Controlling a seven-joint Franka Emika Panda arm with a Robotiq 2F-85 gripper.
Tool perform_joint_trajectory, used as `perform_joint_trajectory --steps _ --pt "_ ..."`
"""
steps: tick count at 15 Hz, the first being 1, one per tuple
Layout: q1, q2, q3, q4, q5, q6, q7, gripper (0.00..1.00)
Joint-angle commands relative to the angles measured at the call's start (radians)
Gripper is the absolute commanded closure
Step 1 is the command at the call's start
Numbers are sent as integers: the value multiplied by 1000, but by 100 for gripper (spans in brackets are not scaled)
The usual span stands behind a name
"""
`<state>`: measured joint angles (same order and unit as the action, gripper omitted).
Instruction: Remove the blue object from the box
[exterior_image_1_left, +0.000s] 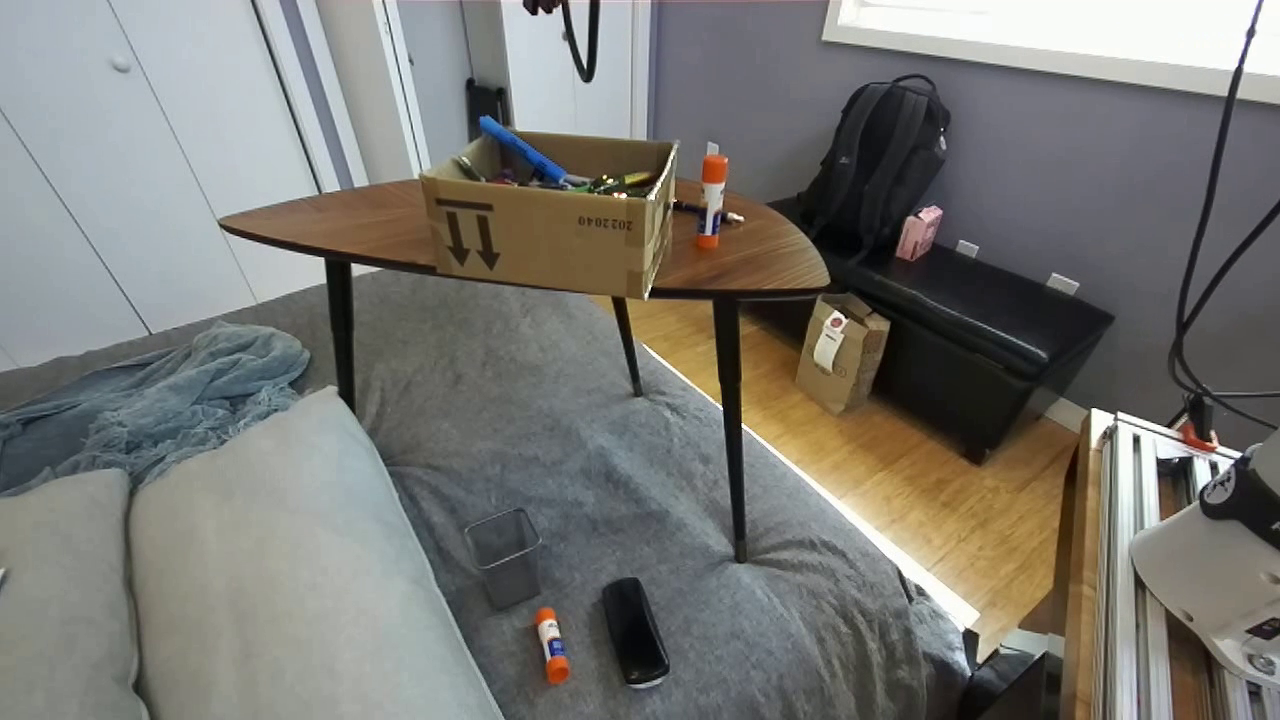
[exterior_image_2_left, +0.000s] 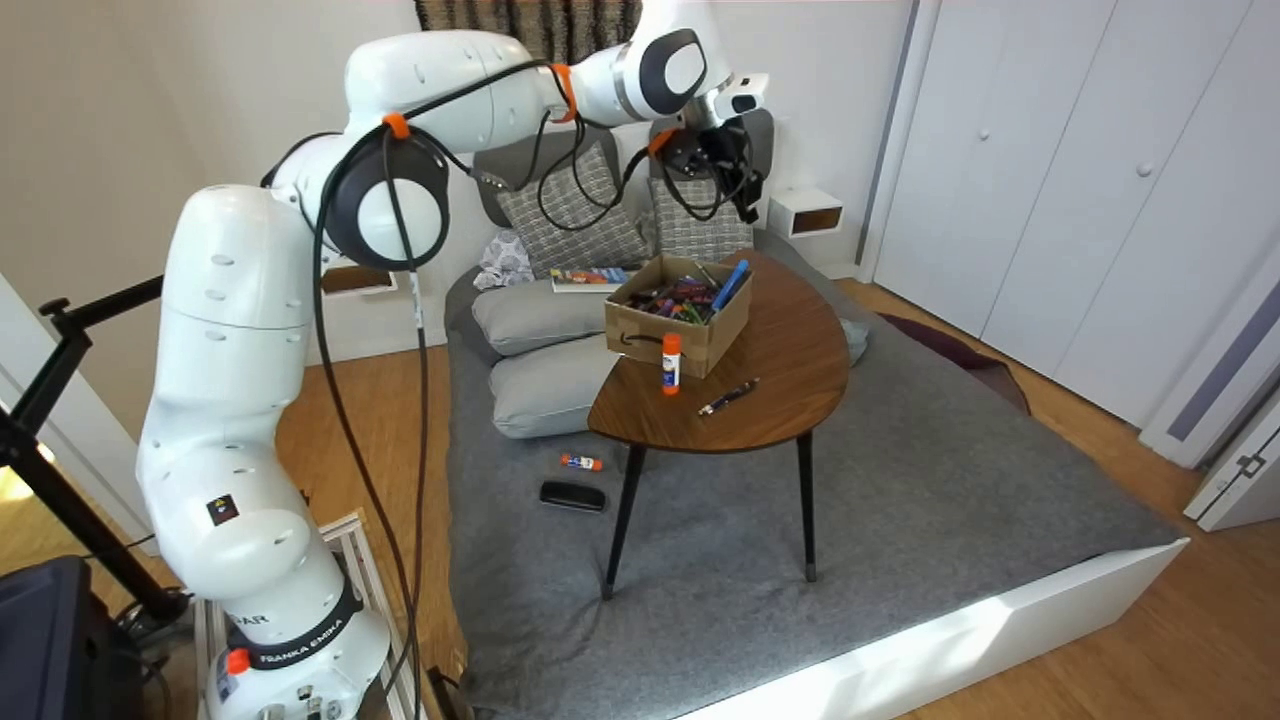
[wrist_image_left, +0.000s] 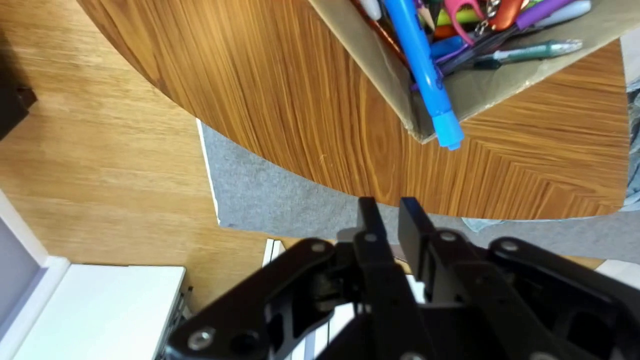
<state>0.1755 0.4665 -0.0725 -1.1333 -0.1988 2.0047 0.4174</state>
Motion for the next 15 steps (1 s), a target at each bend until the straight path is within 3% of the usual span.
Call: perform_joint_trajectory --steps 1,2,5,10,11,13,15 --pt "-6 -103 25 -172 36 36 -29 57" --pt "-13 -110 37 -185 62 12 -54 55" --pt "-39 -89 70 -163 163 -77 -172 36" --pt "-110 29 94 39 275 -357 -280 2" --pt "-78 -34 76 -73 234 -256 -241 19" --pt "-99 -7 77 -27 248 -313 -264 6" --pt "-103 10 79 -6 250 -324 -268 2"
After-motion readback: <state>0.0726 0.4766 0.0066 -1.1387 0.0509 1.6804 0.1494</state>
